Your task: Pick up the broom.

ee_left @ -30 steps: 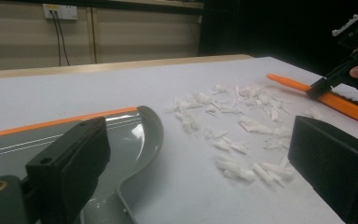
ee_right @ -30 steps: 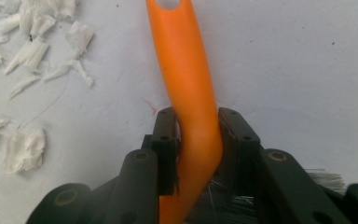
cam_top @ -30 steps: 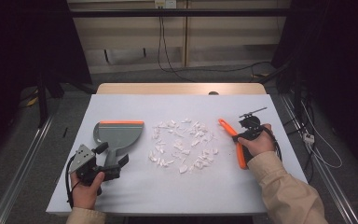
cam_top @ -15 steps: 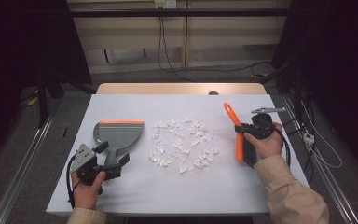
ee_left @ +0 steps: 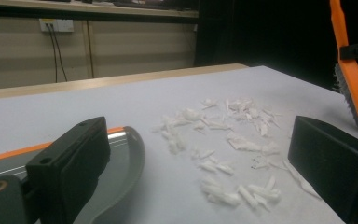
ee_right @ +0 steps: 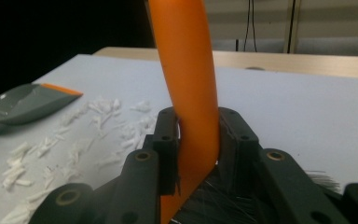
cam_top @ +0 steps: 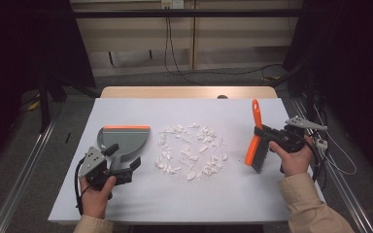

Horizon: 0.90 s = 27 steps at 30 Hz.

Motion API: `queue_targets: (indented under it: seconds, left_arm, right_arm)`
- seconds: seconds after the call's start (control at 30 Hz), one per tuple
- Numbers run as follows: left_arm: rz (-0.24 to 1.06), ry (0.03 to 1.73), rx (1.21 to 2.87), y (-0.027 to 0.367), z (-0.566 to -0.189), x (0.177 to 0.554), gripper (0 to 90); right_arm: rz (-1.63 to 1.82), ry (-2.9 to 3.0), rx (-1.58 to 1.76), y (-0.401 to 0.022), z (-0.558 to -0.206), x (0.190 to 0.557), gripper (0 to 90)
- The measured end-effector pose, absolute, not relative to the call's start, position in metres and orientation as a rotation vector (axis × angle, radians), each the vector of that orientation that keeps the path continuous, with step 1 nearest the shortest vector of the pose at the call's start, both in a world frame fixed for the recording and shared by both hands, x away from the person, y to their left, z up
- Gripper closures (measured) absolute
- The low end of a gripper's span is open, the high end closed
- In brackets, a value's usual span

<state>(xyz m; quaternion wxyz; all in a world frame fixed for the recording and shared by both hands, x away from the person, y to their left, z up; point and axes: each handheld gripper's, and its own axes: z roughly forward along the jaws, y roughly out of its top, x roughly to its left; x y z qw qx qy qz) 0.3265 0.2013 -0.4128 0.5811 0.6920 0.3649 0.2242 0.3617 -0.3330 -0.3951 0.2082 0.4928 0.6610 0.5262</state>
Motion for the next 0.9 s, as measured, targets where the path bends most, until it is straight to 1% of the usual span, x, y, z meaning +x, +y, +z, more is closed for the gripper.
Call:
queue_targets:
  seconds: [0.17, 0.37, 0.53, 0.73, 0.8, 0.9]
  left_arm:
    - [0.499, 0.801, 1.627, 0.187, -0.406, 0.327, 5.2]
    - [0.438, 0.739, 1.628, 0.165, -0.399, 0.328, 5.1]
    - [0.378, 0.696, 1.626, 0.14, -0.394, 0.335, 4.5]
    - [0.25, 0.643, 1.668, 0.105, -0.393, 0.348, 4.5]
    - [0.231, 0.633, 1.683, 0.093, -0.393, 0.352, 4.6]
    - [0.2, 0.626, 1.696, 0.076, -0.394, 0.357, 7.4]
  right_arm:
    - [1.531, 1.794, 1.313, -0.334, -0.386, 0.356, 71.2]
    - [1.562, 1.792, 1.262, -0.321, -0.37, 0.356, 71.2]
    - [1.578, 1.823, 1.207, -0.297, -0.358, 0.362, 71.2]
    - [1.587, 1.861, 1.167, -0.273, -0.351, 0.369, 71.2]
    - [1.599, 1.875, 1.15, -0.263, -0.35, 0.371, 71.2]
    - [1.601, 1.901, 1.122, -0.247, -0.349, 0.375, 71.2]
